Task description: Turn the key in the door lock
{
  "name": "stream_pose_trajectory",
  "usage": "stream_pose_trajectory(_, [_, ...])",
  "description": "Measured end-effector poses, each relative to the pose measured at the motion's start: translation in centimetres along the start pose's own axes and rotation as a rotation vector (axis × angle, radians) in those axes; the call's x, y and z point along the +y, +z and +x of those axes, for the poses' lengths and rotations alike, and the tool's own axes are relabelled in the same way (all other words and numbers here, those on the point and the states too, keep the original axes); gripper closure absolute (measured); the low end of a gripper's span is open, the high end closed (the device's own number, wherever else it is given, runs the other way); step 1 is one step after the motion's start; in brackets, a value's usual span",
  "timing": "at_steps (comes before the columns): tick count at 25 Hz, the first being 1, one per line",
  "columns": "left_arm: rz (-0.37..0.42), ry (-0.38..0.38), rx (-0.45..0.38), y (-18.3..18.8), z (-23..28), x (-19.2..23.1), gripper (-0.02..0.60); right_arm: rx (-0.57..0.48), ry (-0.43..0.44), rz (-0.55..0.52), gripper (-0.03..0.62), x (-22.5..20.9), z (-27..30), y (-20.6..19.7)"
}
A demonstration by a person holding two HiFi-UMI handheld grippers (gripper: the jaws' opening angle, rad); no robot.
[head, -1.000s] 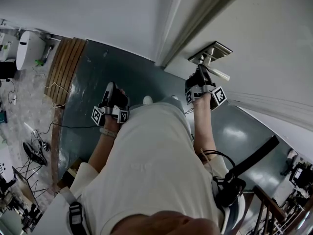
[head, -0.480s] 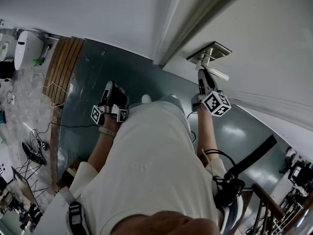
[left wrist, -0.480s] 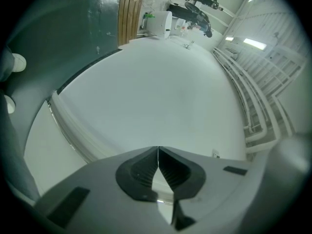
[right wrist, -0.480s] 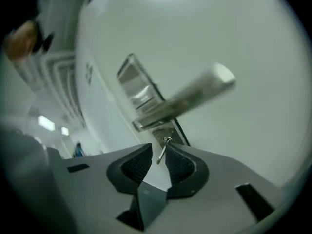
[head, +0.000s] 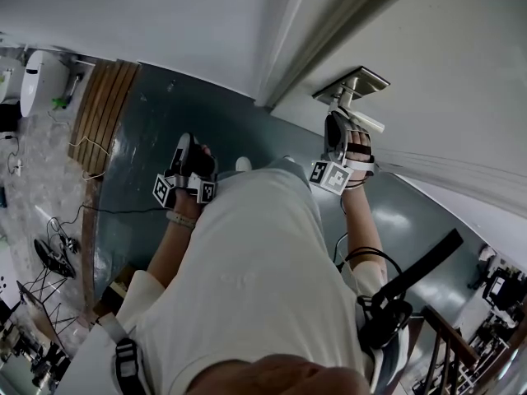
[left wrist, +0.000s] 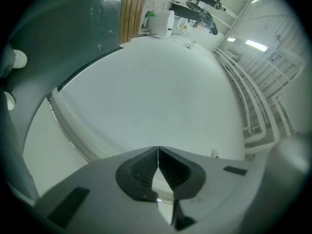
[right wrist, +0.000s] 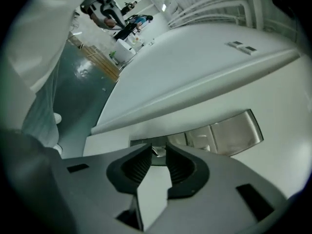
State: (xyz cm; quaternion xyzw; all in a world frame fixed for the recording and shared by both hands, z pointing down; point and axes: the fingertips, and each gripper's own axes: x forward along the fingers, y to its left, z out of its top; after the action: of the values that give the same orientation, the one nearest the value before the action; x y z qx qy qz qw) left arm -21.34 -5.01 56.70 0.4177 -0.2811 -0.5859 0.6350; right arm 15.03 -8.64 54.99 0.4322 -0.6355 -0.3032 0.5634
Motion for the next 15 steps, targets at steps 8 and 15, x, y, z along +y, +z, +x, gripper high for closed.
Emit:
stream_pose_trajectory(8, [0.003,-0.007,-0.020,0.2,-0.4,-0.2,0.574,0.108,-0.023,-0.132,0.491,0.3,2.7,-1.0])
stream_pose_trajectory(15, [0.012,-0.012,-0.023,0.4,-0.6,-0.1,0.574,0.079,-0.053,-0.054,0.491,-0.4,2.7,-0.5])
